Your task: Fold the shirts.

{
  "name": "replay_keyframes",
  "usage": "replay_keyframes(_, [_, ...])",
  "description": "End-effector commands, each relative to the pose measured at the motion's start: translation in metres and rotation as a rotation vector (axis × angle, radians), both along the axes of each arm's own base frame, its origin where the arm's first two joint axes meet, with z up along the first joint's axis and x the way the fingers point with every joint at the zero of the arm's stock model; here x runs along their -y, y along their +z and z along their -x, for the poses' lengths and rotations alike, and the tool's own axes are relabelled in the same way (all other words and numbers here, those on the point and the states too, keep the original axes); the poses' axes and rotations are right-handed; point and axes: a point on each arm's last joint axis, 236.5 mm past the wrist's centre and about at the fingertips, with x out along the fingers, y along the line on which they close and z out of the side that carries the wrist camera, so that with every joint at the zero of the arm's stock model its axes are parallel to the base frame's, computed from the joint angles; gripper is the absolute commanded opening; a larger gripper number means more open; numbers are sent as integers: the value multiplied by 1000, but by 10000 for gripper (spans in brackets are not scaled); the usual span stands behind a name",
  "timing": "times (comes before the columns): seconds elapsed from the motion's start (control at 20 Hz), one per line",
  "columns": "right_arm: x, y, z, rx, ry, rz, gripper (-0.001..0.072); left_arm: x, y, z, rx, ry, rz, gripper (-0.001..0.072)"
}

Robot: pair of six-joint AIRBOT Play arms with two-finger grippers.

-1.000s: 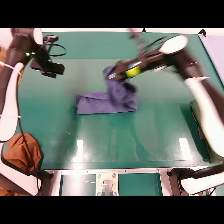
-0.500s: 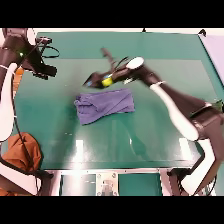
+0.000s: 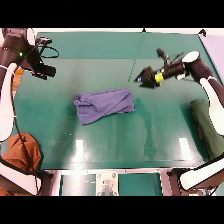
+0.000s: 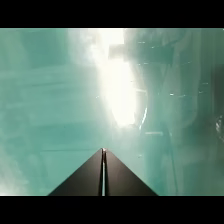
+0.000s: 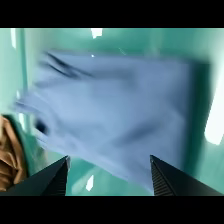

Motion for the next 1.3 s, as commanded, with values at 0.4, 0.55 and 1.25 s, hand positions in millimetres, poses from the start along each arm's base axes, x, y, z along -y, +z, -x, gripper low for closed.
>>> replay_keyframes(0.4, [-83,-103,34,-107,20,0,187,9,-1,0,0,10,43,27])
replay_keyframes(0.55, [-94,-51,25,-31,86,-41,15,9,-1,2,-8,9,42,28])
replay_keyframes(1.25, [306,233,-7,190,-817,-82,15,33,-4,10,-42,18,144,27])
